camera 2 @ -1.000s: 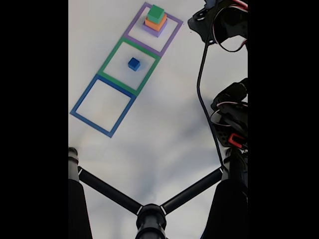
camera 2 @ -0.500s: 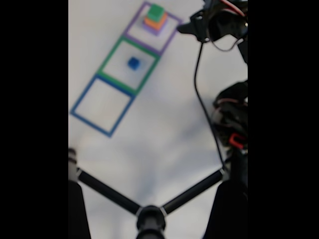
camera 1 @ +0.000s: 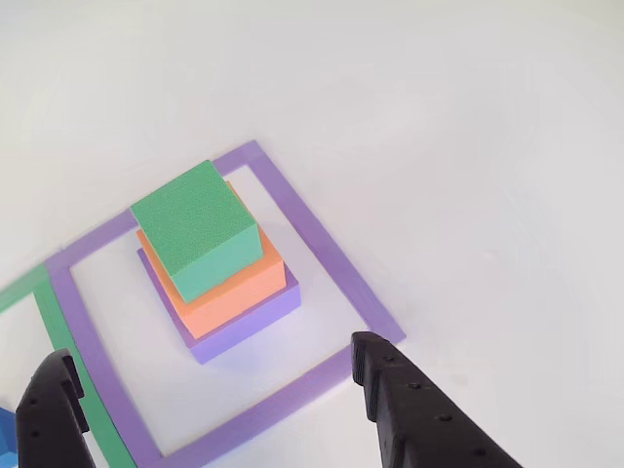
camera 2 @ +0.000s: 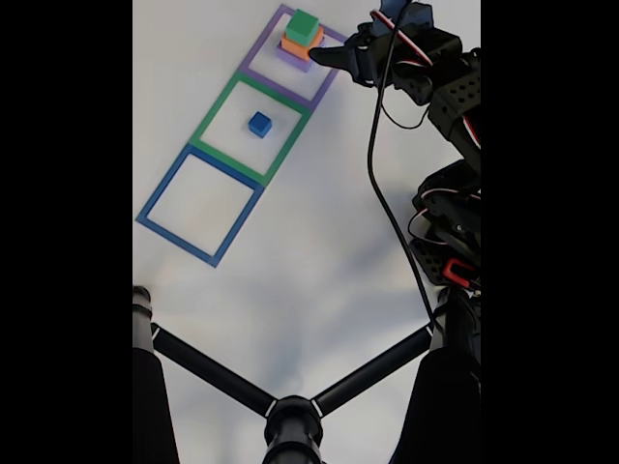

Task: Tower of hanoi

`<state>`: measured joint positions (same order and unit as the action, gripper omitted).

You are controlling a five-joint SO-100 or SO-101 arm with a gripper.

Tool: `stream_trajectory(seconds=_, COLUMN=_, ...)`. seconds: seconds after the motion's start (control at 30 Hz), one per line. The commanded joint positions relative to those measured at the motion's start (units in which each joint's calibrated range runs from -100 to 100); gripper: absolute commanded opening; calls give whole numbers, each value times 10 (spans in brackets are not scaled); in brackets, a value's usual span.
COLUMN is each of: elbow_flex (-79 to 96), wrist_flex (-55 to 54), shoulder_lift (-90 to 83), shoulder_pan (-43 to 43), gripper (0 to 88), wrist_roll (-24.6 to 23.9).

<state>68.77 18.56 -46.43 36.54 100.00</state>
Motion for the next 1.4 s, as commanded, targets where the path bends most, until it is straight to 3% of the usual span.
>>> stream_trajectory(seconds=0.0, elbow_flex=26, wrist_flex=-112, shoulder_lift=32, shoulder_pan=-4, gripper=358, wrist_roll=0)
stream_trajectory(seconds=0.3, elbow_flex=54, wrist_flex=-317, shoulder_lift=175, shoulder_pan=-14, gripper=398, wrist_roll=0)
stream_trajectory(seconds=0.6, elbow_flex=28, wrist_flex=-418, shoulder_lift=276, shoulder_pan=-32, gripper=402, wrist_roll=0)
stream_trajectory(seconds=1.37, elbow_flex=-61, wrist_flex=-459, shoulder_lift=379, shoulder_pan=-55, gripper=410, wrist_roll=0)
